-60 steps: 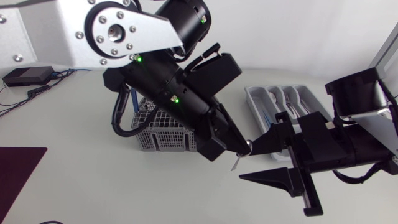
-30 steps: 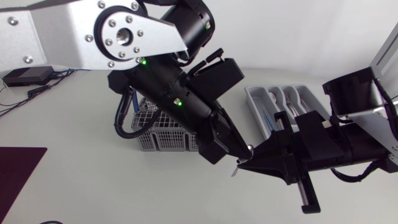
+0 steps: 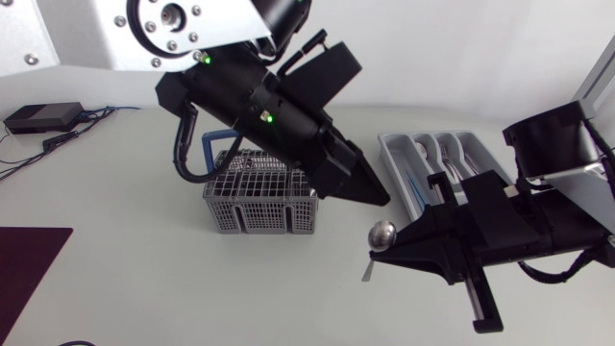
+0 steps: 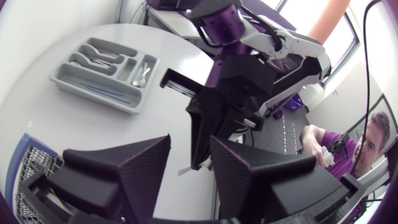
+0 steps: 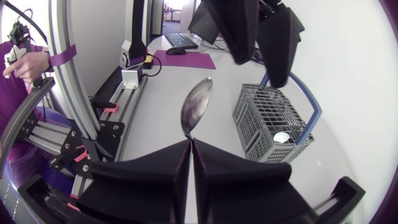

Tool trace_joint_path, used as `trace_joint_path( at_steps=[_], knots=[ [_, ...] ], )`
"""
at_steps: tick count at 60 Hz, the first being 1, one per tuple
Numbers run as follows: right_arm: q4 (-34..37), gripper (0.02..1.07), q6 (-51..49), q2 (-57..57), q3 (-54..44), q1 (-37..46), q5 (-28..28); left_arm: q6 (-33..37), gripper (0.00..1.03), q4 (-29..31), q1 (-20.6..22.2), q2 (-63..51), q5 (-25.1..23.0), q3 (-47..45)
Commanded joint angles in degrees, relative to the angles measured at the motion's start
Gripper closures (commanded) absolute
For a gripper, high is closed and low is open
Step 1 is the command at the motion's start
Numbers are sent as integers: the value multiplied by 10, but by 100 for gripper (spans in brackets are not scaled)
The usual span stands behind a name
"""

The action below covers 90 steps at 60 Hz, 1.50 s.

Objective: Unload the cutlery basket into the drawer organizer.

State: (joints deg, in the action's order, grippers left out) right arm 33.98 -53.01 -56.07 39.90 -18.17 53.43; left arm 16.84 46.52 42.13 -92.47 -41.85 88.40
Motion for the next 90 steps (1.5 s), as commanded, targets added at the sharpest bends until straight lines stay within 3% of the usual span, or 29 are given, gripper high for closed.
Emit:
trace_joint_path(
  at_steps=[1, 5, 12, 17, 25, 37, 55, 72, 82, 90],
  knots=[
    [12, 101, -10, 9, -3, 11, -5, -28, 20, -18, -21, 6, 12, 15],
    [13, 101, -20, 11, -4, 38, -11, -49, 18, -40, -32, 6, 40, 15],
    [17, 101, -60, 10, -8, 111, -28, -73, 16, -75, -39, 5, 135, -8],
    [14, 101, -90, 5, -15, 165, -41, -96, 15, -118, -27, 0, 240, -38],
    [-1, 101, -154, -23, -26, 253, -67, -110, 13, -150, -5, -6, 329, -72],
    [-19, 101, -256, -90, -19, 369, -87, -146, 13, -159, 14, -35, 397, -67],
    [-99, 101, -349, -185, 4, 455, -143, -168, 13, -155, 28, -83, 470, -46],
    [-208, 101, -369, -248, 4, 459, -228, -184, 13, -130, 35, -111, 511, -18],
    [-264, 101, -364, -269, 7, 438, -308, -190, 13, -121, 37, -114, 525, -13],
    [-355, 101, -365, -295, -16, 412, -380, -193, 13, -114, 36, -119, 542, -9]
  ],
)
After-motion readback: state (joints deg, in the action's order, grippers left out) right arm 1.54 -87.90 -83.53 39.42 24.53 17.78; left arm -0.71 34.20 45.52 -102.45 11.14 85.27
